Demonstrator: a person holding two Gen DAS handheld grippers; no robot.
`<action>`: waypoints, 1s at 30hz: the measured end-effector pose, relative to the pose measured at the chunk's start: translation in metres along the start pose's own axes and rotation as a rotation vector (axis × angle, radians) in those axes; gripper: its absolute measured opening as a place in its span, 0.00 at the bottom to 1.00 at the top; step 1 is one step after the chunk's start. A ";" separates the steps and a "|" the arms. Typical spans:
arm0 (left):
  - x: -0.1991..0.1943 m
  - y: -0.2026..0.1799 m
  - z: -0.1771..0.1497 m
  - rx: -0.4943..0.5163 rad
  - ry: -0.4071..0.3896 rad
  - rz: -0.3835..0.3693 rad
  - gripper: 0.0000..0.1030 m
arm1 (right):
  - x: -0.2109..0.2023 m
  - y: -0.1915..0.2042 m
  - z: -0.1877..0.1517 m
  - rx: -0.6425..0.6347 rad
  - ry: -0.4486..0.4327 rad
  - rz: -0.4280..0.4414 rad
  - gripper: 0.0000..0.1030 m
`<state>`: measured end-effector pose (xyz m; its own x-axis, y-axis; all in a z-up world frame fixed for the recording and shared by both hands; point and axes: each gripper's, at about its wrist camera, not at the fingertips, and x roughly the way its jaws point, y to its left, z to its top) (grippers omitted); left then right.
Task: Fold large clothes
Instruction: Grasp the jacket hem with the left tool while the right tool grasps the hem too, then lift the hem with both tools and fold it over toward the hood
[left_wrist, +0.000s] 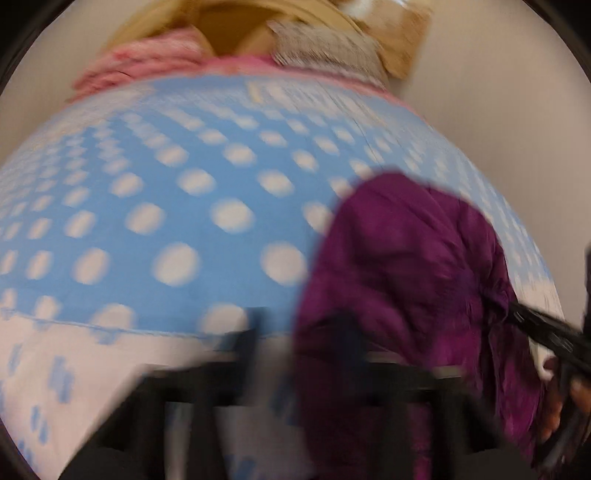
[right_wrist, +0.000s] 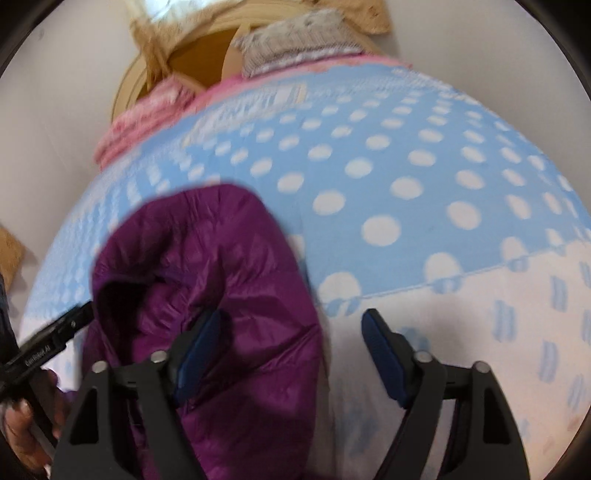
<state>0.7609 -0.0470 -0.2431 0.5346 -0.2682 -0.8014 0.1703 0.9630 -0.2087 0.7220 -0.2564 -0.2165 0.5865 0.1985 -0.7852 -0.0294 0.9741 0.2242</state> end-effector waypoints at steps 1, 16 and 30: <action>-0.002 -0.004 -0.001 0.023 -0.016 0.004 0.06 | 0.000 0.004 -0.002 -0.032 -0.010 -0.040 0.20; -0.175 -0.049 -0.071 0.252 -0.456 -0.031 0.01 | -0.166 0.030 -0.084 -0.178 -0.377 0.013 0.07; -0.231 -0.026 -0.231 0.234 -0.410 -0.002 0.73 | -0.204 -0.020 -0.212 -0.167 -0.222 -0.045 0.75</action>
<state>0.4416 -0.0045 -0.1824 0.8088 -0.3027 -0.5043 0.3280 0.9438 -0.0404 0.4315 -0.2933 -0.1829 0.7525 0.1442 -0.6426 -0.1215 0.9894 0.0797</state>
